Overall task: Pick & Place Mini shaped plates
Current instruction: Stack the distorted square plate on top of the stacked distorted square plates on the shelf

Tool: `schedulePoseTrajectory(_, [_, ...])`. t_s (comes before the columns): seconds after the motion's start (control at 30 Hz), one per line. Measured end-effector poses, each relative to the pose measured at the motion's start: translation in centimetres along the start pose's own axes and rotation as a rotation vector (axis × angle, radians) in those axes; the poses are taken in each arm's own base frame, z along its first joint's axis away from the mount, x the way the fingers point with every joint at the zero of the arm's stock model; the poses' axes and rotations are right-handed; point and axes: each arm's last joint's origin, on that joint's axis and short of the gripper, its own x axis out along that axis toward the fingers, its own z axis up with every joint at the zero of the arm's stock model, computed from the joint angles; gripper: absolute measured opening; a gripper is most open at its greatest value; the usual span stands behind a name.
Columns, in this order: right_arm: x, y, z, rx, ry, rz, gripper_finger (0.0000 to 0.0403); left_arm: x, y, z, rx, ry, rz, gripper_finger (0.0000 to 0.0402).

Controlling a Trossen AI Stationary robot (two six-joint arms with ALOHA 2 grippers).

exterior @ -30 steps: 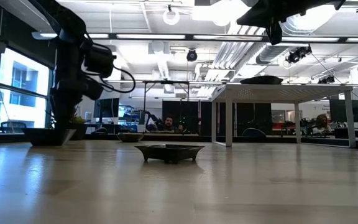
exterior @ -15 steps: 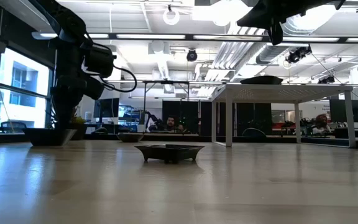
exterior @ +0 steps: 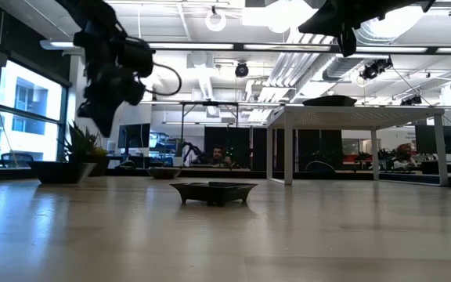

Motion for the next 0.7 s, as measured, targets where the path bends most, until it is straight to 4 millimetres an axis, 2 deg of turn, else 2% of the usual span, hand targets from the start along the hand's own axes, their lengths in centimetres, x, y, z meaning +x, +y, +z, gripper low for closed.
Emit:
schedulePoseTrajectory(0.23, [0.0, 0.0, 0.0, 0.000, 0.000, 0.000, 0.0003, -1.7, -2.7, 1.3, 0.001, -0.079, -0.058, 0.0000])
schedulePoseTrajectory(0.47, [0.0, 0.0, 0.0, 0.000, 0.004, 0.008, 0.0003, -1.2, -6.2, 1.7, -0.037, -0.161, -0.131, 0.0000])
schedulePoseTrajectory(0.7, [0.0, 0.0, -0.1, -0.012, 0.008, 0.009, 0.0006, -0.4, -8.8, 2.7, -0.154, -0.276, -0.168, 0.0000])
